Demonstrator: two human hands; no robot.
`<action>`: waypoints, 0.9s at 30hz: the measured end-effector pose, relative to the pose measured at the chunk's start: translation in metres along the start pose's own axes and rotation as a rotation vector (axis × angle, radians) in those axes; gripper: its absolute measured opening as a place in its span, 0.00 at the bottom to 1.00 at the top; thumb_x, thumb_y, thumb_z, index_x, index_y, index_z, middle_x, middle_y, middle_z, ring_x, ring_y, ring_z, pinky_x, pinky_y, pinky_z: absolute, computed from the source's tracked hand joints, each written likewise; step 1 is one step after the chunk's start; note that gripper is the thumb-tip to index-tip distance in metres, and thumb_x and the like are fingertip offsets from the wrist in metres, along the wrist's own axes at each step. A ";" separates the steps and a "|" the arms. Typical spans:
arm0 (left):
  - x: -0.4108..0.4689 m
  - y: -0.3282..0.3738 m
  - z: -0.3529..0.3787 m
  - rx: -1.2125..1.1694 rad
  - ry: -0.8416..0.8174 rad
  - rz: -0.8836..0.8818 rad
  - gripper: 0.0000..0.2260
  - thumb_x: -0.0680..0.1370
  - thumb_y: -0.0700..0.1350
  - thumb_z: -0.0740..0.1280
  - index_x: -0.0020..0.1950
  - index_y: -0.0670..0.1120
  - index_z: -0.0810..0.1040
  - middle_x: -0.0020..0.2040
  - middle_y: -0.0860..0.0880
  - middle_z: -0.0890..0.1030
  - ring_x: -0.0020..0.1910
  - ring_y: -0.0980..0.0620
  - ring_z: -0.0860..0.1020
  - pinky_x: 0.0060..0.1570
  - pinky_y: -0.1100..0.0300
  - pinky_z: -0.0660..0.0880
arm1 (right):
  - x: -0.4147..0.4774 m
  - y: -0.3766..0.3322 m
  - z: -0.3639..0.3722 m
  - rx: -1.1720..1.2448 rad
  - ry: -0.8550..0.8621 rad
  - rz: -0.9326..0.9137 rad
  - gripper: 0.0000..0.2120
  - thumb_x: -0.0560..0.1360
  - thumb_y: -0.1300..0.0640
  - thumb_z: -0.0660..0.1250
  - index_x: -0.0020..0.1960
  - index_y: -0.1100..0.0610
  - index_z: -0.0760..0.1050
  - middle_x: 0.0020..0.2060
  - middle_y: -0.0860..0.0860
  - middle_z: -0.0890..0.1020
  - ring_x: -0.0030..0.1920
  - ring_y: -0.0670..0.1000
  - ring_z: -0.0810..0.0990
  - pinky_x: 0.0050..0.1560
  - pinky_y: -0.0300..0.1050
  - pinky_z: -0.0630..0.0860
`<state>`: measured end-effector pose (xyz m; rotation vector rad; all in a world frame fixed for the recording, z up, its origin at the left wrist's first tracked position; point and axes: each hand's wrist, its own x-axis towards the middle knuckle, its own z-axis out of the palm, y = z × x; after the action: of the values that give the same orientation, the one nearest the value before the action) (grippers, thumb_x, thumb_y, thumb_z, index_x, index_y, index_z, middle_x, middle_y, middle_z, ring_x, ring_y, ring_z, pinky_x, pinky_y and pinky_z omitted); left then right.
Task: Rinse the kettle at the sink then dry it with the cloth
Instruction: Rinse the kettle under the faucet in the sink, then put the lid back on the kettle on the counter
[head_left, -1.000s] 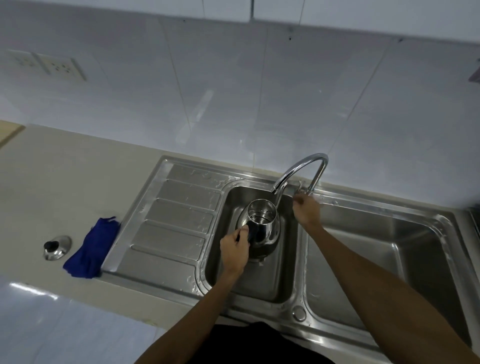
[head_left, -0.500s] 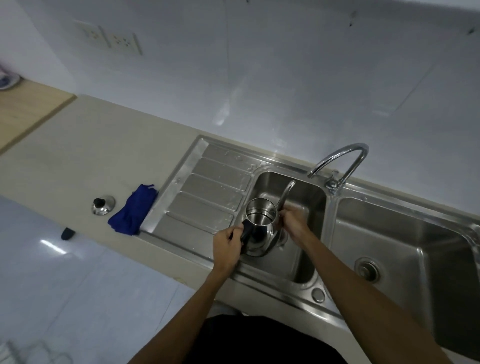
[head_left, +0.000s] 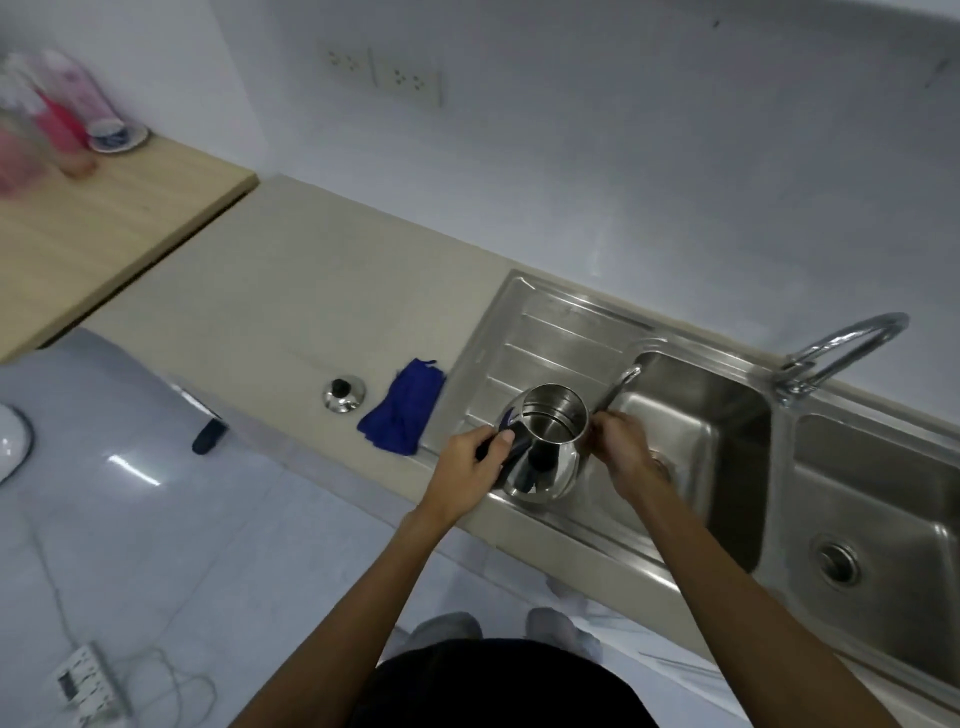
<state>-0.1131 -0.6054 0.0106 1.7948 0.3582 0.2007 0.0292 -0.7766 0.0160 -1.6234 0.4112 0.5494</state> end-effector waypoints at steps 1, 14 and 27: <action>0.001 -0.003 -0.019 0.006 -0.013 0.002 0.18 0.80 0.59 0.62 0.36 0.50 0.76 0.30 0.52 0.77 0.30 0.55 0.75 0.33 0.57 0.72 | -0.003 0.000 0.016 0.007 -0.005 0.000 0.07 0.77 0.69 0.61 0.51 0.64 0.77 0.35 0.57 0.78 0.33 0.53 0.76 0.36 0.43 0.75; 0.051 -0.032 -0.193 0.123 0.038 0.006 0.19 0.79 0.59 0.59 0.32 0.51 0.69 0.25 0.57 0.74 0.25 0.60 0.69 0.30 0.67 0.66 | -0.001 -0.012 0.188 0.068 -0.081 -0.016 0.07 0.75 0.64 0.63 0.49 0.64 0.78 0.38 0.60 0.82 0.41 0.60 0.81 0.55 0.57 0.79; 0.144 -0.053 -0.334 0.268 0.088 -0.035 0.20 0.78 0.57 0.59 0.35 0.45 0.74 0.29 0.49 0.75 0.26 0.57 0.69 0.30 0.61 0.66 | 0.045 -0.050 0.331 0.073 -0.178 0.002 0.08 0.74 0.65 0.65 0.50 0.66 0.80 0.53 0.69 0.83 0.57 0.68 0.83 0.65 0.62 0.77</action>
<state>-0.0931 -0.2398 0.0363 2.0462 0.4970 0.2152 0.0569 -0.4401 0.0062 -1.4904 0.2975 0.6674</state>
